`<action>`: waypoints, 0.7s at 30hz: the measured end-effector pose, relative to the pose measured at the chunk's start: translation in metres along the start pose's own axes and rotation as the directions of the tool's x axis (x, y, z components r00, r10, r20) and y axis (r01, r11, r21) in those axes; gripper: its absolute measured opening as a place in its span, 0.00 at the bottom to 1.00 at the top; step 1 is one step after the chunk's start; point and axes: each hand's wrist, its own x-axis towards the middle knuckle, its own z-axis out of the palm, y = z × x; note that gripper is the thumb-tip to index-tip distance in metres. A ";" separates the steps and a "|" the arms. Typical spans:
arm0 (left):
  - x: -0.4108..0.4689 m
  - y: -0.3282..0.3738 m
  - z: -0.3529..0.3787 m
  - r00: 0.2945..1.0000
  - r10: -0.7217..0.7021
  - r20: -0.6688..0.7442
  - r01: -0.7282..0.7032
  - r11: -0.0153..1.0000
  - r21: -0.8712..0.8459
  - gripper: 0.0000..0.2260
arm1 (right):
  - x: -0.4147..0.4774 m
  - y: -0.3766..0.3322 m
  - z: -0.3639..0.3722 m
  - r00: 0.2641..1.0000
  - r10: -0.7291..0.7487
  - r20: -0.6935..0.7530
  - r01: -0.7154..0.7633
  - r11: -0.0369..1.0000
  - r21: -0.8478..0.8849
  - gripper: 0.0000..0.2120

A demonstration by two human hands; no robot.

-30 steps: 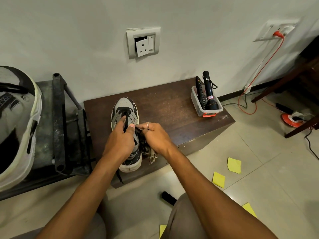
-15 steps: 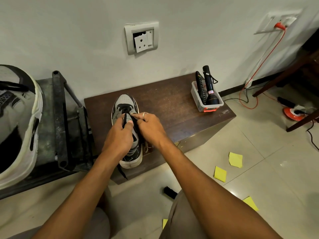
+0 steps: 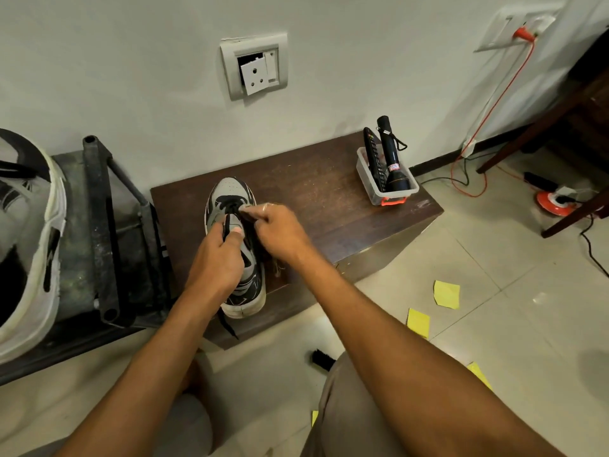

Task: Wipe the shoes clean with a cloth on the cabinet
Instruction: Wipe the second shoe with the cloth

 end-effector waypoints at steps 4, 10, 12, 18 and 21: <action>0.003 -0.002 -0.001 1.000 0.007 -0.009 -0.007 1.000 -0.011 0.19 | -0.003 0.005 0.010 0.999 0.003 0.043 -0.003 1.000 0.010 0.21; 0.002 -0.006 0.002 0.999 -0.010 -0.046 0.008 0.999 -0.033 0.23 | -0.031 0.022 -0.011 0.973 0.111 0.205 -0.152 0.968 0.198 0.20; 0.003 -0.007 0.002 0.999 -0.016 -0.043 0.014 0.999 -0.044 0.24 | -0.030 0.025 -0.017 0.968 0.128 0.214 -0.171 0.966 0.196 0.20; 0.003 -0.006 0.002 1.000 0.013 -0.027 -0.015 0.997 -0.071 0.18 | -0.027 0.007 0.002 0.997 0.081 -0.011 -0.076 0.971 0.227 0.20; 0.005 -0.007 0.001 0.999 0.020 -0.047 -0.024 0.997 -0.069 0.18 | -0.031 0.002 0.013 0.999 0.044 0.029 -0.049 0.978 0.204 0.20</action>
